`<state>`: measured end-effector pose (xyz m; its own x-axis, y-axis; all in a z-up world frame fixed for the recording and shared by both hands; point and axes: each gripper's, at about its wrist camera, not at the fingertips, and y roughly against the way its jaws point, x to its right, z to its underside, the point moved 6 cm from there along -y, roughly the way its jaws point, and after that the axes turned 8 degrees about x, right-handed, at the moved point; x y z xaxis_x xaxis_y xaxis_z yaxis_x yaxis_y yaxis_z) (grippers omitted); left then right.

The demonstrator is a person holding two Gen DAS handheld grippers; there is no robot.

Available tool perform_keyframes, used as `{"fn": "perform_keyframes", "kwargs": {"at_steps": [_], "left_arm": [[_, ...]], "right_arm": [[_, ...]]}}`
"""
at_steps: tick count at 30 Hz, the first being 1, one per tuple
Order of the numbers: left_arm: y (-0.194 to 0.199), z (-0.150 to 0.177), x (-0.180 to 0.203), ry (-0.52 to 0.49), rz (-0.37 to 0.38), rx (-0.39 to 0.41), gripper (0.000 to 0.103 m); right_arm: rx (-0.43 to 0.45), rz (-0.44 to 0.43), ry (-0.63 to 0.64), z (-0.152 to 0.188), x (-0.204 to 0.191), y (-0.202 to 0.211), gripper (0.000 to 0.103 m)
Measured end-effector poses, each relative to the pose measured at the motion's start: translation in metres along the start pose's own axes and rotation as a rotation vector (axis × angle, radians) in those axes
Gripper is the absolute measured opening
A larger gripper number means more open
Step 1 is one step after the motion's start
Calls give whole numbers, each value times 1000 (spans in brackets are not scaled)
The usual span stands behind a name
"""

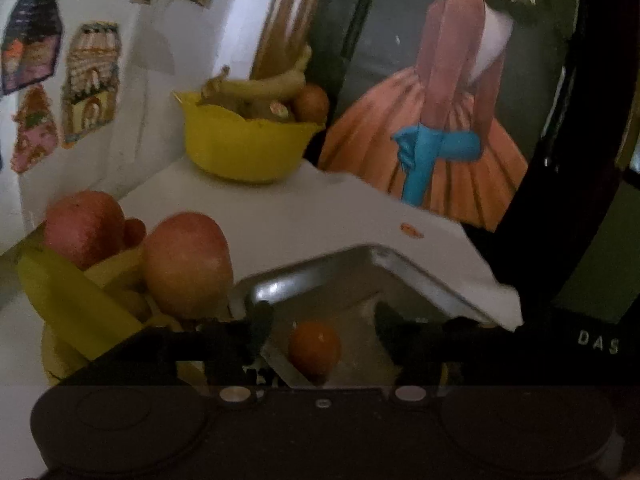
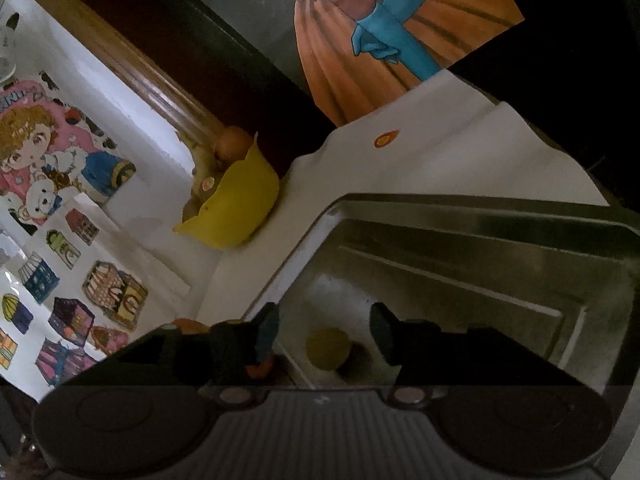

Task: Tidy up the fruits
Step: 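Carry the mandarin in the left gripper over the steel tray while the right carries the kiwi, then open the right gripper to drop the kiwi in the tray while the left releases the mandarin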

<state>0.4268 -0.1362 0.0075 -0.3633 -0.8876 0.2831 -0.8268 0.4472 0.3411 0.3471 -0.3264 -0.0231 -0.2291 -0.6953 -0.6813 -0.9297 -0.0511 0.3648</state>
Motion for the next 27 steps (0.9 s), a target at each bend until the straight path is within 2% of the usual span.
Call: {"fn": "perform_keyframes", "kwargs": {"at_steps": [4, 6, 9, 15, 20, 27], "left_arm": [[15, -14, -5, 39, -15, 87, 85], [25, -22, -8, 58, -31, 134, 95], [40, -36, -14, 98, -55, 196, 102], [75, -47, -24, 97, -110, 268, 102], [107, -43, -34, 50, -174, 304, 102], [164, -30, -56, 22, -250, 336, 102]], "right_arm": [[33, -7, 7, -5, -3, 5, 74], [52, -9, 24, -6, -7, 9, 84], [80, -16, 62, -8, -14, 14, 91], [154, -27, 178, -8, -35, 26, 103], [205, -27, 280, -3, -55, 35, 103], [248, -90, 416, 15, -88, 57, 103]]}}
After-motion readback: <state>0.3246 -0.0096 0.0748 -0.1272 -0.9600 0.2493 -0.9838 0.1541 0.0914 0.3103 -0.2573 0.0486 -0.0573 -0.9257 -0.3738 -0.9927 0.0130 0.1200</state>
